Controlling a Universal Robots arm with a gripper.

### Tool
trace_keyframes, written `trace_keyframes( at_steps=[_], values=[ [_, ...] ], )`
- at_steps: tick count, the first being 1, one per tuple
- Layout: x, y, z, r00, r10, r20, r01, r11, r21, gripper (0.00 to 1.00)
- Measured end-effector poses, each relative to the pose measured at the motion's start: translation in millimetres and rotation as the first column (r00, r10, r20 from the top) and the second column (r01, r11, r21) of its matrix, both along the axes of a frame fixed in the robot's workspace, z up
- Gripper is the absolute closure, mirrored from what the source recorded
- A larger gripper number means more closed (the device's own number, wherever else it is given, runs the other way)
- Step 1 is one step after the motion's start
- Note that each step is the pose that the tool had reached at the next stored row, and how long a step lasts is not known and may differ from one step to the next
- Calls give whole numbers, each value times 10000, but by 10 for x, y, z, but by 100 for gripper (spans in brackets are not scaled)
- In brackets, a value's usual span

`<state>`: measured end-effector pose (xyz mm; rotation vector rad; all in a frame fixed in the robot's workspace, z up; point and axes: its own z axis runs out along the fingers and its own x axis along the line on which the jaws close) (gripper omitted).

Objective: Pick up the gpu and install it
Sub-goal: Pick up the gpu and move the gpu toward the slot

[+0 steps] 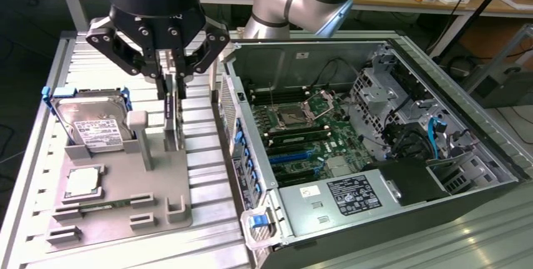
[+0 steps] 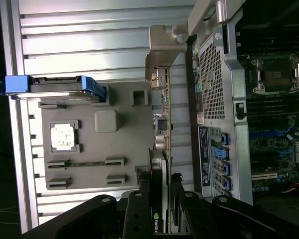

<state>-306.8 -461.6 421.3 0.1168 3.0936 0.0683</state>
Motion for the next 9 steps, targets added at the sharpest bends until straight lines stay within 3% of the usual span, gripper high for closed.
trace_keyframes(
  at_steps=[3, 9],
  values=[
    [21, 0, -1, 10000, 0, 1, 0, 10000, 1, 73],
    [188, 0, 0, 10000, 0, 0, 0, 10000, 0, 73]
  ],
)
